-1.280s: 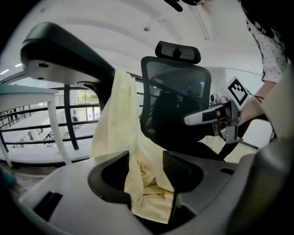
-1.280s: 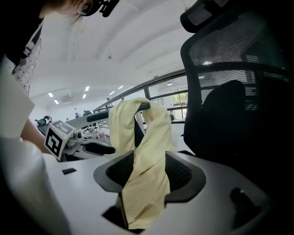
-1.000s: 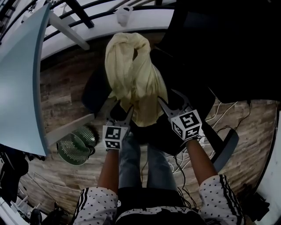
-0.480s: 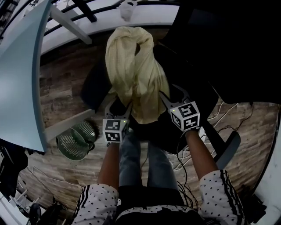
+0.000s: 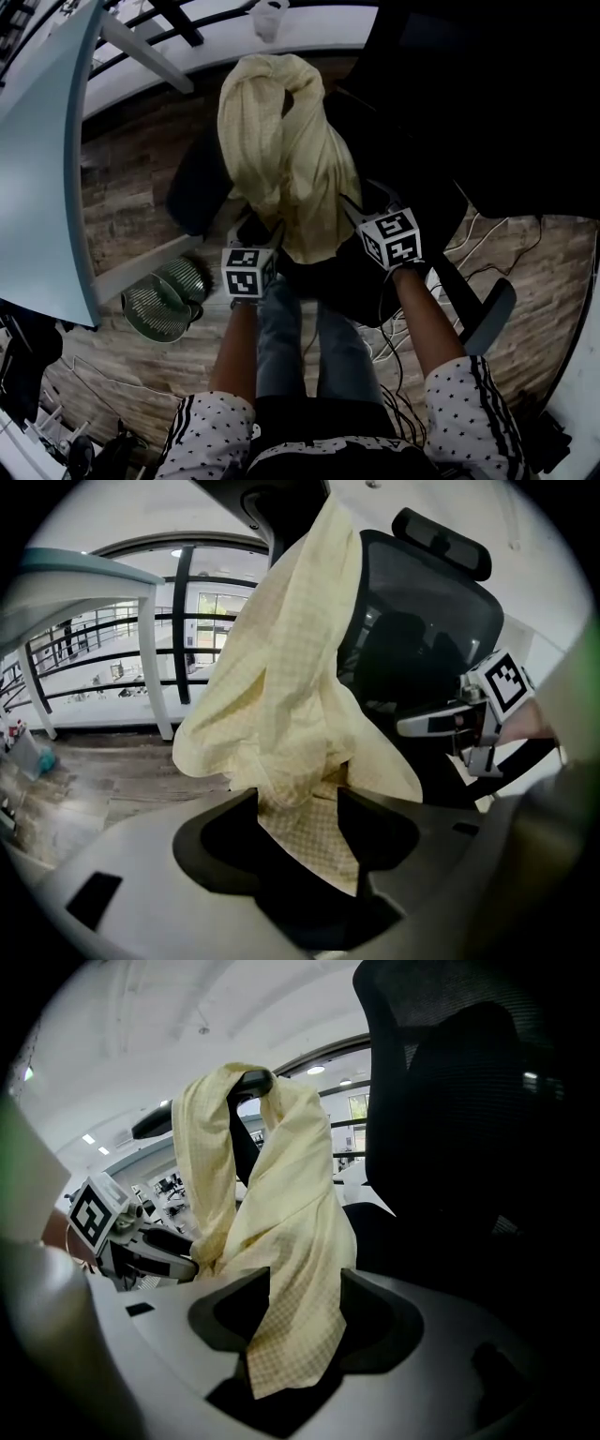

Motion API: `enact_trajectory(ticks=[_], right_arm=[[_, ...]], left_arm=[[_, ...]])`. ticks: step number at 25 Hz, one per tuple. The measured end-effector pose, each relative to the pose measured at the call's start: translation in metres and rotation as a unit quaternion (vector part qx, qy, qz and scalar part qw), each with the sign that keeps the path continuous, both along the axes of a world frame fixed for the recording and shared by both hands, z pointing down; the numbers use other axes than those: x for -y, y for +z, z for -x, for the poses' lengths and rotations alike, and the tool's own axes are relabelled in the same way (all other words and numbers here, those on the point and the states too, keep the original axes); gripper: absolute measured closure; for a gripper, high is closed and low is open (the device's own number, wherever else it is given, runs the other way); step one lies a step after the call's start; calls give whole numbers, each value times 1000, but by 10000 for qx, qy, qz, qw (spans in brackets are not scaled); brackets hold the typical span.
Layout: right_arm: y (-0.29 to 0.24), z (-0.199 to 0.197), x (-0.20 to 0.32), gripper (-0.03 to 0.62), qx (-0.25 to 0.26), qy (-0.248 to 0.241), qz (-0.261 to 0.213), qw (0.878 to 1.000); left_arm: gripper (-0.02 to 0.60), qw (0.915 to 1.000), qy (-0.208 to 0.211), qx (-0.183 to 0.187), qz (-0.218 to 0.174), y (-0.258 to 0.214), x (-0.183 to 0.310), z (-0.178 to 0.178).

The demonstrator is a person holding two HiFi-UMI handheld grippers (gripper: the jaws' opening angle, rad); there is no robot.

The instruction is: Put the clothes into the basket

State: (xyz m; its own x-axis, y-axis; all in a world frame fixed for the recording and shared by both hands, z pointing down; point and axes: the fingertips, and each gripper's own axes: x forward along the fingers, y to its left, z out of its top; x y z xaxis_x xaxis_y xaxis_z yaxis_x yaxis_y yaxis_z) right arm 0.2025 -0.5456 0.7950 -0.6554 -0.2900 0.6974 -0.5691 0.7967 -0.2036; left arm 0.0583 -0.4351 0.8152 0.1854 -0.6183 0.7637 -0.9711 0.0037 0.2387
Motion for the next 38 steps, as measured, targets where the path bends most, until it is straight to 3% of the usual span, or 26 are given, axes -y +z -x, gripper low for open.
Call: enact_trajectory(ticks=[6,17,30,32,34,38], right_arm=[[16,-5,2,370,-184,54,185,9996],[43,-8,-2,367,-581,-8,590,9966],[54,11,-24,372,-372,-131,1101,9931],[53,16,-30,388,-309,-191,1177,9924],[51,20,-34,461,-265,-246,1180,9924],[47,29,-41,525,-102,-293,1226,9920]], left_arm=[[324,9997,-67,-115,218,9,1,-3],[324,9989,119,-397,224,10,15,-20],[328,9987,179,-415,223,10,21,-25],[346,9989,170,-400,196,9,21,-24],[395,9990,192,-354,175,8,21,-24],[492,9988,363,-312,95,4,21,-28]])
